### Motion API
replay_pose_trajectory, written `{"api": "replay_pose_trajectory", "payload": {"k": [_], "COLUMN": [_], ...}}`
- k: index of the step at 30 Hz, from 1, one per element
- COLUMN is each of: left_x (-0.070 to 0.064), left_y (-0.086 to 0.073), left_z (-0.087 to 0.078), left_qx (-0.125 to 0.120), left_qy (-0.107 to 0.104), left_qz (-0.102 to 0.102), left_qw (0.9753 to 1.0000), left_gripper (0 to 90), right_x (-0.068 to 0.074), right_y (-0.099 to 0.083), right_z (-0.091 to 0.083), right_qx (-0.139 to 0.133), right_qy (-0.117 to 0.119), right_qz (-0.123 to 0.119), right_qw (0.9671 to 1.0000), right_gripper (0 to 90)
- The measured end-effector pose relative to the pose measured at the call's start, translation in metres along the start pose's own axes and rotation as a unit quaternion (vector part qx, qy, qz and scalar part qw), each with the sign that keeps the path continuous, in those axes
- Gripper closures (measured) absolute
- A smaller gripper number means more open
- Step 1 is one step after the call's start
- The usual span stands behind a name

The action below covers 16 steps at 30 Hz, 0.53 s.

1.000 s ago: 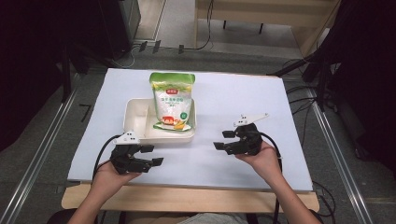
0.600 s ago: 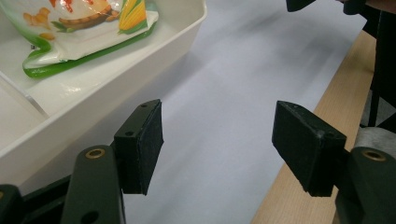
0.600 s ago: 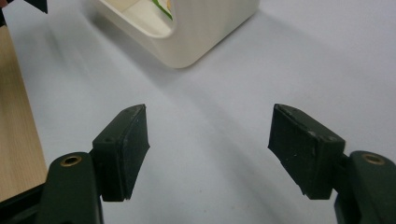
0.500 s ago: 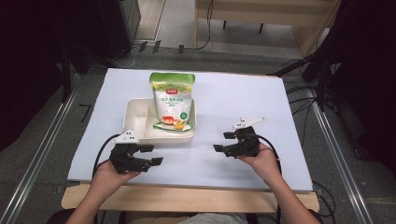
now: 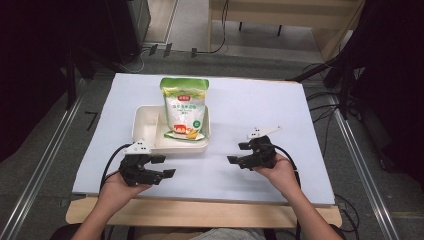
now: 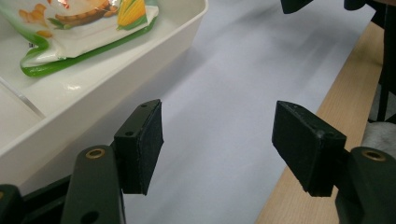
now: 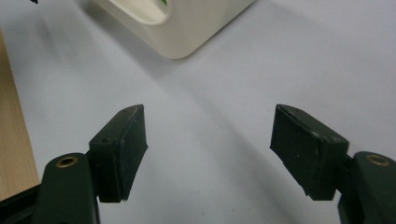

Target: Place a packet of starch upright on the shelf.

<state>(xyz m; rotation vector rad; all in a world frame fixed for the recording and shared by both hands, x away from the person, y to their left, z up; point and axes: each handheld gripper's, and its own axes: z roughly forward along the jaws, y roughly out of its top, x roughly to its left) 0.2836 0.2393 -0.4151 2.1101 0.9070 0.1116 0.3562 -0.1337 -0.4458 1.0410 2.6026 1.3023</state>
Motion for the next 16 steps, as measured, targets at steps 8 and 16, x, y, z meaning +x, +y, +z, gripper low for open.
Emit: {"api": "replay_pose_trajectory", "payload": {"k": [8,16], "left_x": [-0.0003,-0.0003], "left_y": [0.0001,0.0002], "left_z": [-0.0002,0.0006], "left_qx": [-0.001,0.003], "left_qy": [0.001,0.002], "left_qz": [0.0,0.002], "left_qw": [1.0,1.0], "left_gripper": [34.3,34.3], "right_x": [0.0006,0.001], "right_y": [-0.0007,-0.0015], "right_z": [0.0013,0.0037], "right_qx": [0.005,0.01], "right_qy": [0.0,0.002], "right_qz": [-0.001,-0.004], "right_qw": [1.0,0.9999], "right_gripper": [27.5,27.4]}}
